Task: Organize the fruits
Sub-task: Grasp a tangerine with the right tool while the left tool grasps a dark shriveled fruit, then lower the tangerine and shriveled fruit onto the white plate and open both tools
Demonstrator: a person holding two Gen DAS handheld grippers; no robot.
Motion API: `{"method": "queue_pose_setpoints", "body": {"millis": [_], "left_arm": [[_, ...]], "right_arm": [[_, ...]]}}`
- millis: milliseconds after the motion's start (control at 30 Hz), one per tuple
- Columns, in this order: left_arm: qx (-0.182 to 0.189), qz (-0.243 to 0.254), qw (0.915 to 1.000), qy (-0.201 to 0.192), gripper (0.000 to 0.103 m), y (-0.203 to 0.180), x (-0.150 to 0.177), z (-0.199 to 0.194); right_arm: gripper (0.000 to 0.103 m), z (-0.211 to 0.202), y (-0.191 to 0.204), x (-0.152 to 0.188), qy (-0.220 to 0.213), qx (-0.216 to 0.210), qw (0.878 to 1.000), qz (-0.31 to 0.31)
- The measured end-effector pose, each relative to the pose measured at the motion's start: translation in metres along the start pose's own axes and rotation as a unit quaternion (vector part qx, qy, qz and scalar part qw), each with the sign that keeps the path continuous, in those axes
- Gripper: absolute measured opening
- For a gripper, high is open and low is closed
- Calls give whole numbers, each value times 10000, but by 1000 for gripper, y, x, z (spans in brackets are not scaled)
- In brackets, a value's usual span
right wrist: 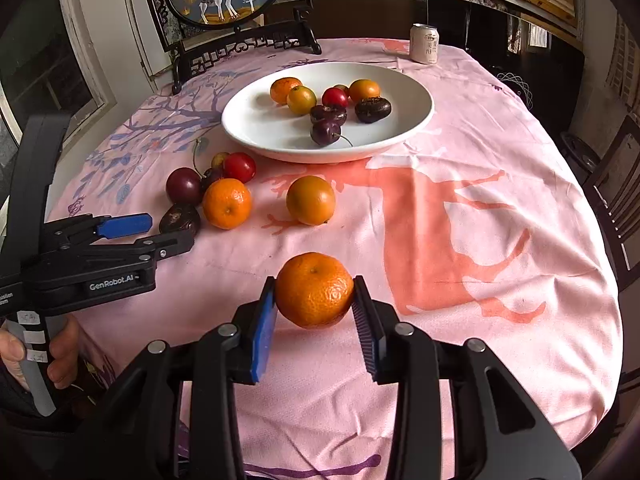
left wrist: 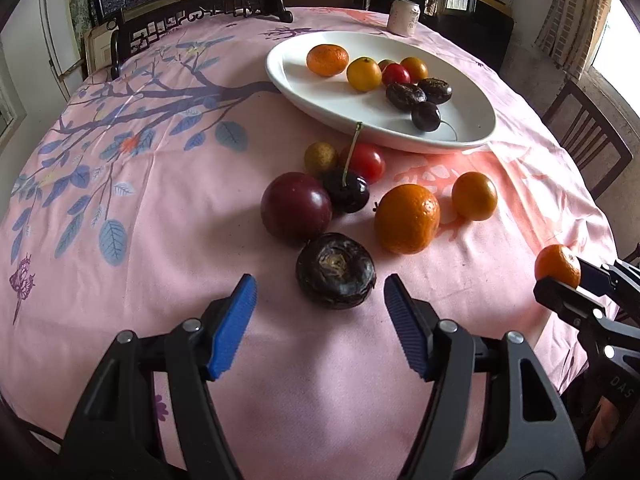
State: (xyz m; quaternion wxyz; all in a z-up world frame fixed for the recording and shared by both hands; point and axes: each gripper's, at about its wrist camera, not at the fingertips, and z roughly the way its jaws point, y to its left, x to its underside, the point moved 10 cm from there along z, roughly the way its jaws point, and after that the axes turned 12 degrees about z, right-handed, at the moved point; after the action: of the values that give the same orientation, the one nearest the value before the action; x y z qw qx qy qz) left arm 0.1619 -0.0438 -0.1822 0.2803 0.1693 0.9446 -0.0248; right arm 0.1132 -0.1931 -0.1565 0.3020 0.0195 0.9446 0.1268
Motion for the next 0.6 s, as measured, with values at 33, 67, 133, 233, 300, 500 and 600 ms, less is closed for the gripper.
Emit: {"method": "queue_pose_setpoints", "body": {"millis": [33, 67, 133, 233, 300, 500, 600], "left_arm": [[3, -13, 10000, 33, 64, 0, 0, 3], [-39, -33, 10000, 50, 57, 1, -1, 5], [34, -25, 10000, 1, 48, -1, -3, 4], [126, -67, 9999, -12, 41, -2, -3, 1], [160, -99, 9998, -32, 41, -1, -1, -3], [254, -167, 9992, -245, 41, 4, -1, -28], [260, -163, 9987, -418, 41, 7, -5, -43]], "right_arm": [[38, -1, 0, 0, 1, -25, 10000, 7], [38, -2, -1, 0, -3, -28, 10000, 15], [38, -4, -2, -2, -31, -18, 10000, 30], [38, -8, -4, -3, -81, -13, 9999, 60], [38, -9, -2, -4, -110, -16, 9999, 49], [38, -10, 5, -4, -115, -37, 9999, 10], [38, -11, 7, -4, -136, -58, 9999, 8]]}}
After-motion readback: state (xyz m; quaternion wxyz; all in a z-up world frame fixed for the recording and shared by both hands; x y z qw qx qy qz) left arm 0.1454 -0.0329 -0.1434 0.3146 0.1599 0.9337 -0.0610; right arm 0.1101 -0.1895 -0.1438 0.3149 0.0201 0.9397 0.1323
